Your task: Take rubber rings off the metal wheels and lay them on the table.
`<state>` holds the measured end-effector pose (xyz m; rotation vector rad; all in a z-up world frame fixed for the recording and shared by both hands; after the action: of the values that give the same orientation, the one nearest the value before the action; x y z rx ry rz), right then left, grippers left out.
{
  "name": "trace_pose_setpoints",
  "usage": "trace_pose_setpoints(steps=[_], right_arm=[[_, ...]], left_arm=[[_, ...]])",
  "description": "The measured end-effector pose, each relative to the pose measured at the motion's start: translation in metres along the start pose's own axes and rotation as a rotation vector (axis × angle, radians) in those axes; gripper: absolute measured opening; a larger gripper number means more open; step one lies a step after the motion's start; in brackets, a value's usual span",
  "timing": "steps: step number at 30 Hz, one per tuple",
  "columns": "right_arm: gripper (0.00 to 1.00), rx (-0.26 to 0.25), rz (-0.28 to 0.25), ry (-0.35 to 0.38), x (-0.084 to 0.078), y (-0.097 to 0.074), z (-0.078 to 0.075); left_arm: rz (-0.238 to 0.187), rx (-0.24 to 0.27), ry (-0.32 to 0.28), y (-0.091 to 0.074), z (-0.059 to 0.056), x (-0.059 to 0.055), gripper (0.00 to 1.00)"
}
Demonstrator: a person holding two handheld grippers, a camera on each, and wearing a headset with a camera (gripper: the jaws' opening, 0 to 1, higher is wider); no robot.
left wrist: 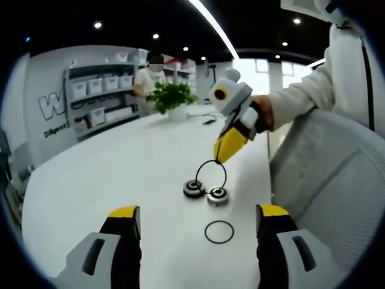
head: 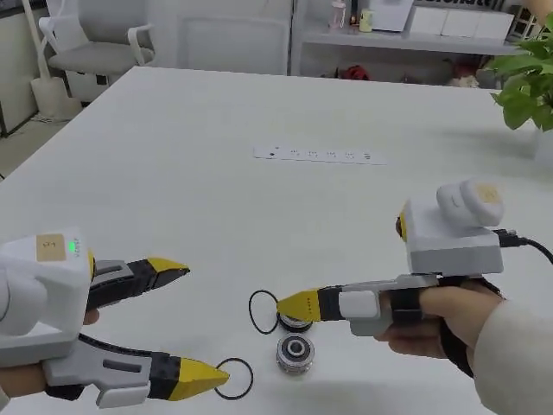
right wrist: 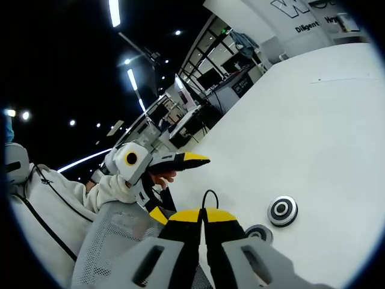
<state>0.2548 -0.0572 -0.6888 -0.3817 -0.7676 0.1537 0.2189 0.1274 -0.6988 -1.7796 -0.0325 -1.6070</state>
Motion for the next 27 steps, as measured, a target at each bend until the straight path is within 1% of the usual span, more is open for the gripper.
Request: trace_pose_setpoints(steps=[4,15,21,27], right_arm=[[0.00,0.002,0.025,-0.008,-0.004,0.005,0.002],[0.00,0.008,0.095,-0.020,-0.013,0.017,0.002],[0.00,0.007,0.120,-0.021,-0.017,0.021,0.001],[0.00,0.000,0.165,-0.028,-0.026,0.027,0.000]], left_arm=[[0.006,-0.007,0.001,0.001,-0.001,-0.001,0.82],[0.005,-0.011,-0.001,0.001,-0.002,-0.002,0.83],[0.007,-0.019,0.000,0.001,-0.002,-0.002,0.83],[0.009,-0.025,-0.001,0.001,-0.003,-0.003,0.82]])
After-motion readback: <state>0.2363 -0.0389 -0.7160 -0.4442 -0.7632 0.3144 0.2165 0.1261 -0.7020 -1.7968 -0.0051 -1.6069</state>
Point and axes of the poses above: the centre of the closed fingertips' face, and the gripper's own axes: y roughly forward along the fingers, z roughly to its left, x roughly out of its top, the point moved 8 cm from there along -y, roughly backward along the fingers, and after that the axes turned 6 degrees about z, right-handed, at the moved point
